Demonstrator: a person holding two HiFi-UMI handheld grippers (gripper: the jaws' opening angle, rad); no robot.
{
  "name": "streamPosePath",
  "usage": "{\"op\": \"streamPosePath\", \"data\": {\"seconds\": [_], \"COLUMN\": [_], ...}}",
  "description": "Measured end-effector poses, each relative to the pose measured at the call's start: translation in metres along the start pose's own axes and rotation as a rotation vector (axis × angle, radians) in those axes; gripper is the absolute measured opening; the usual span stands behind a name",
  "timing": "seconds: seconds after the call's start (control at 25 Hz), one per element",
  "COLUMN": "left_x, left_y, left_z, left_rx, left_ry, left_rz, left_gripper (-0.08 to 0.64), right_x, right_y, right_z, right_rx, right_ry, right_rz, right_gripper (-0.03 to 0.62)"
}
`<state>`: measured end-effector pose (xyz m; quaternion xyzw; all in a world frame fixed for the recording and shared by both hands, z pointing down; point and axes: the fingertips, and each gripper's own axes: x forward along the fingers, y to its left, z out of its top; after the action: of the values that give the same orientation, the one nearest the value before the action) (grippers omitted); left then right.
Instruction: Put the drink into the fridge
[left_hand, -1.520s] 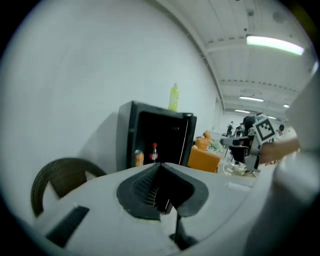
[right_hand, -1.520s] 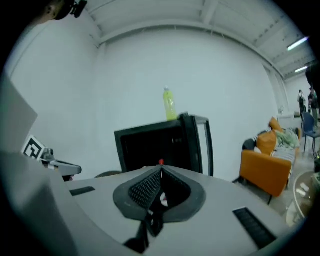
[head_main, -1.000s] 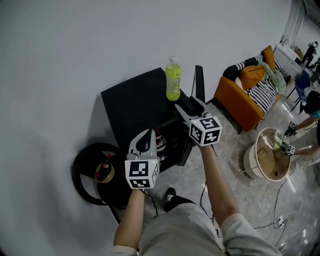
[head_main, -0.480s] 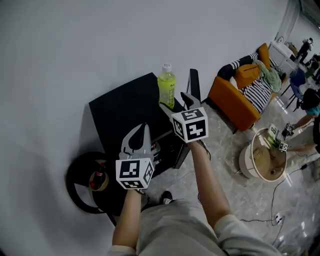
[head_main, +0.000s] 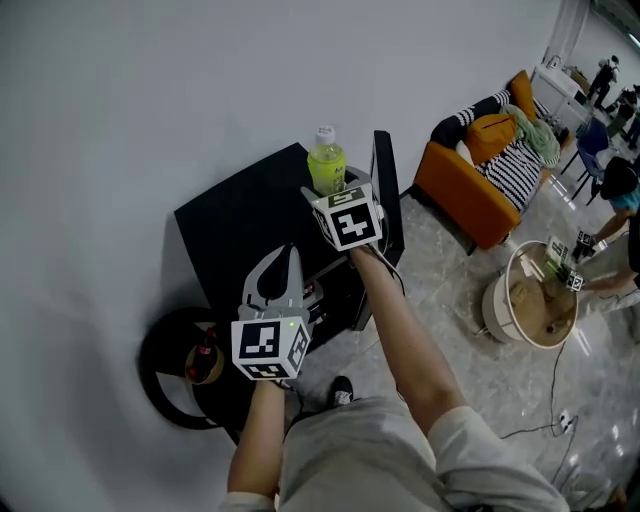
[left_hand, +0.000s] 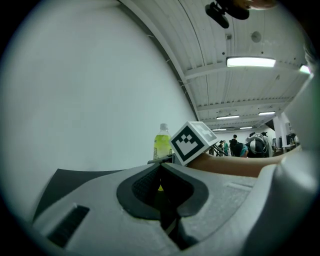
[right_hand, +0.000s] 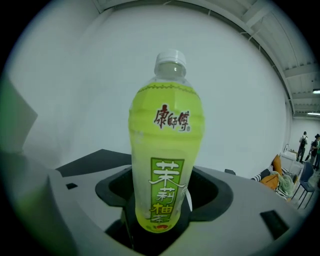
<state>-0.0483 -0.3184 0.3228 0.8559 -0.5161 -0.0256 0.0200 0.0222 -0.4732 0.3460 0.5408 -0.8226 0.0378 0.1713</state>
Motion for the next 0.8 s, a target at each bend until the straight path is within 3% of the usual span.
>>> {"op": "streamPosePath", "data": {"seconds": [0.44, 0.8], "left_x": [-0.017, -0.046], "left_y": [-0.036, -0.072], "left_z": [-0.041, -0.100], "left_rx": [-0.055, -0.100], "left_ry": [0.070, 0.168], "left_rz": [-0.136, -0.240], "left_gripper": [0.009, 0.009], "right_x": [-0.074, -0.137], "right_y": [0.035, 0.053], "right_z": [-0.012, -0.043], "right_rx": [0.030, 0.023], "right_ry": [-0.096, -0.168], "right_rz": [0.071, 0.030], "right_gripper": [0.308, 0.307]}}
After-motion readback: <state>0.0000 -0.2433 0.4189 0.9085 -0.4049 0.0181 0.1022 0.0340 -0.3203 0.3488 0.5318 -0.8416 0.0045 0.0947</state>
